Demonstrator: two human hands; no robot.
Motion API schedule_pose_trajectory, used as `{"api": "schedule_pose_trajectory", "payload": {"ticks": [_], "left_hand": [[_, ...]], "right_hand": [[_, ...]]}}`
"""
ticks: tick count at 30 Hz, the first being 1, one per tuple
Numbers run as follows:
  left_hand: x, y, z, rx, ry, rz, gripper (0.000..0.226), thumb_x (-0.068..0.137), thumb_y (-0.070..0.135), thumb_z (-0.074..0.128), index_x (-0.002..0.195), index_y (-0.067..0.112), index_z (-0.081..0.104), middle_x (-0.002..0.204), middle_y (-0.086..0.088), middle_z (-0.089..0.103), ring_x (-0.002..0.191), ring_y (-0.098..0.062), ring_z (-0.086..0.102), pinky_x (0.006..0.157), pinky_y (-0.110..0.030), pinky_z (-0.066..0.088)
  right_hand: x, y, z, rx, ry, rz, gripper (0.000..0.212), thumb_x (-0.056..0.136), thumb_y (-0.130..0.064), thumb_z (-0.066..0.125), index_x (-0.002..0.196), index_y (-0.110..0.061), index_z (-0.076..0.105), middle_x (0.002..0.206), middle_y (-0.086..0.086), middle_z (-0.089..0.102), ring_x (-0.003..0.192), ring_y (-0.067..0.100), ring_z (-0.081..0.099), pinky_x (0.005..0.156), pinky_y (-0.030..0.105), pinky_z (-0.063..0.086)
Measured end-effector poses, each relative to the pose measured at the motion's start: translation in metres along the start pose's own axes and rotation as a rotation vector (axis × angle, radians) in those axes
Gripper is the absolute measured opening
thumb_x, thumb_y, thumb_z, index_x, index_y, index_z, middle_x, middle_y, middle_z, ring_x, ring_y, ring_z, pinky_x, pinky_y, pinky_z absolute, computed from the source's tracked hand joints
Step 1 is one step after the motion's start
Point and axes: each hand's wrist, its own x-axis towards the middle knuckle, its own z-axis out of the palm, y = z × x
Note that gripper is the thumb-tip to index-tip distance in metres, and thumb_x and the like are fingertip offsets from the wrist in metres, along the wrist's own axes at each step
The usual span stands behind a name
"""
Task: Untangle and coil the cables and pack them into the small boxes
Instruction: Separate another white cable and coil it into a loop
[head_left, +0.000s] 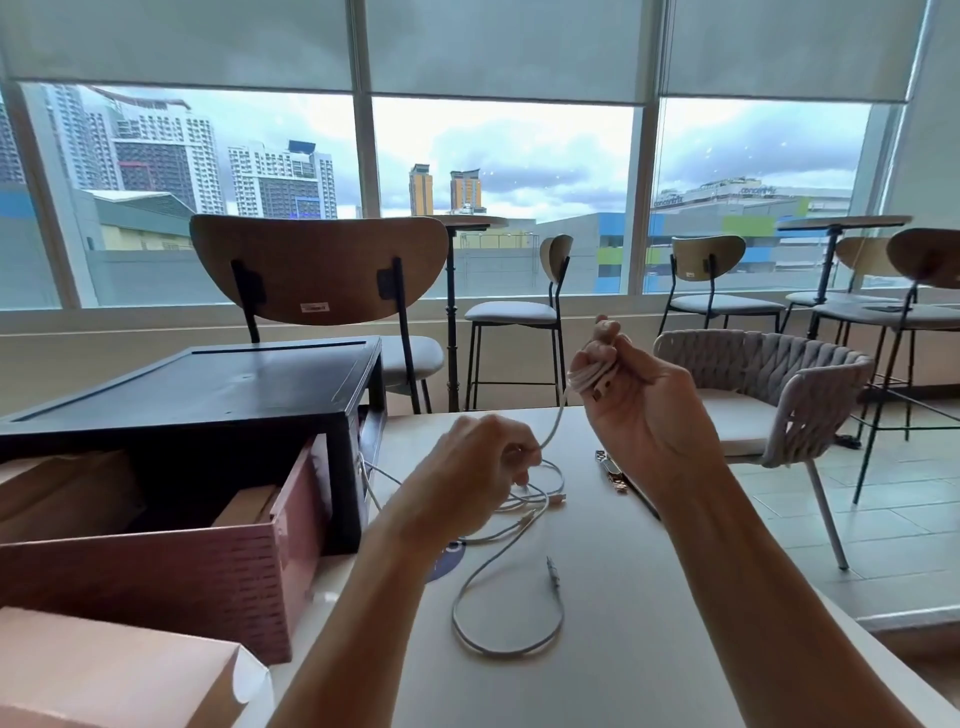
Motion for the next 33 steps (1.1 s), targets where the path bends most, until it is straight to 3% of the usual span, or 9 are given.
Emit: {"api": "schedule_pose_trajectory", "payload": {"ticks": [3, 7, 12, 15, 18, 20, 23, 27, 33], "left_hand": [[-0.004, 0.010, -0.012, -0.051, -0.103, 0.013, 0.013, 0.096, 0.020, 0.064, 0.096, 0.014, 0.075, 0.079, 0.004, 0.073, 0.070, -0.002, 0.067, 0.072, -0.020, 0.054], [-0.007, 0.014, -0.028, -0.061, -0.165, 0.008, 0.012, 0.096, 0.022, 0.064, 0.096, 0.015, 0.074, 0.080, 0.005, 0.073, 0.071, -0.001, 0.067, 0.072, -0.018, 0.054], [-0.009, 0.013, -0.045, -0.018, -0.124, 0.053, 0.010, 0.094, 0.022, 0.067, 0.086, 0.026, 0.072, 0.074, 0.012, 0.070, 0.068, 0.003, 0.064, 0.066, -0.012, 0.048], [-0.009, 0.011, -0.054, 0.001, -0.008, 0.072, 0.008, 0.093, 0.017, 0.068, 0.087, 0.021, 0.073, 0.074, 0.011, 0.069, 0.071, 0.003, 0.064, 0.067, -0.011, 0.049], [-0.010, 0.008, -0.059, 0.024, 0.111, 0.079, 0.013, 0.092, 0.014, 0.068, 0.085, 0.024, 0.070, 0.070, 0.016, 0.065, 0.070, 0.008, 0.061, 0.063, -0.006, 0.043], [-0.010, 0.007, -0.059, 0.015, 0.198, 0.082, 0.012, 0.091, 0.016, 0.070, 0.084, 0.026, 0.070, 0.071, 0.018, 0.065, 0.071, 0.010, 0.061, 0.064, -0.003, 0.041], [-0.010, 0.011, -0.059, -0.020, 0.341, 0.108, 0.005, 0.088, 0.018, 0.073, 0.084, 0.020, 0.072, 0.071, 0.018, 0.066, 0.072, 0.011, 0.062, 0.065, -0.002, 0.041], [-0.011, 0.017, -0.059, -0.067, 0.509, 0.126, 0.007, 0.087, 0.021, 0.075, 0.083, 0.015, 0.073, 0.072, 0.016, 0.064, 0.072, 0.012, 0.060, 0.065, -0.001, 0.039], [-0.006, 0.010, -0.056, -0.109, 0.663, 0.062, 0.009, 0.090, 0.024, 0.071, 0.081, 0.021, 0.071, 0.078, 0.010, 0.067, 0.072, -0.001, 0.060, 0.062, -0.006, 0.040]], "right_hand": [[0.001, 0.001, -0.005, -0.038, 0.155, -0.090, 0.022, 0.103, -0.005, 0.037, 0.100, 0.001, 0.058, 0.087, 0.009, 0.065, 0.067, 0.013, 0.061, 0.068, 0.026, 0.057], [0.002, 0.009, -0.010, -0.228, 0.258, -0.092, 0.025, 0.105, -0.006, 0.036, 0.115, 0.006, 0.055, 0.089, 0.012, 0.069, 0.070, 0.014, 0.065, 0.077, 0.027, 0.057], [-0.004, 0.023, -0.014, -0.842, 0.198, -0.077, 0.024, 0.107, -0.010, 0.033, 0.115, -0.003, 0.054, 0.080, 0.002, 0.074, 0.075, 0.011, 0.063, 0.078, 0.024, 0.052], [-0.007, 0.026, -0.010, -0.974, 0.102, 0.009, 0.025, 0.107, -0.011, 0.033, 0.114, -0.002, 0.055, 0.083, 0.005, 0.073, 0.074, 0.011, 0.066, 0.066, 0.018, 0.051], [-0.010, 0.025, -0.009, -1.182, -0.003, 0.120, 0.026, 0.107, -0.013, 0.033, 0.115, -0.002, 0.055, 0.083, 0.003, 0.073, 0.076, 0.014, 0.067, 0.071, 0.029, 0.044], [-0.012, 0.024, -0.009, -1.176, -0.109, 0.263, 0.029, 0.107, -0.013, 0.035, 0.118, 0.004, 0.055, 0.085, 0.008, 0.072, 0.077, 0.017, 0.064, 0.074, 0.035, 0.042], [-0.017, 0.020, -0.007, -1.003, -0.229, 0.437, 0.034, 0.105, -0.013, 0.038, 0.124, 0.009, 0.055, 0.085, 0.012, 0.067, 0.079, 0.020, 0.060, 0.074, 0.028, 0.049], [-0.019, 0.012, -0.002, -0.878, -0.359, 0.472, 0.040, 0.104, -0.020, 0.041, 0.126, 0.009, 0.057, 0.083, 0.008, 0.061, 0.076, 0.014, 0.058, 0.073, 0.024, 0.054], [-0.018, 0.010, 0.001, -0.825, -0.468, 0.415, 0.041, 0.099, -0.025, 0.046, 0.120, 0.007, 0.060, 0.071, 0.000, 0.051, 0.065, 0.008, 0.051, 0.068, 0.021, 0.053]]}}
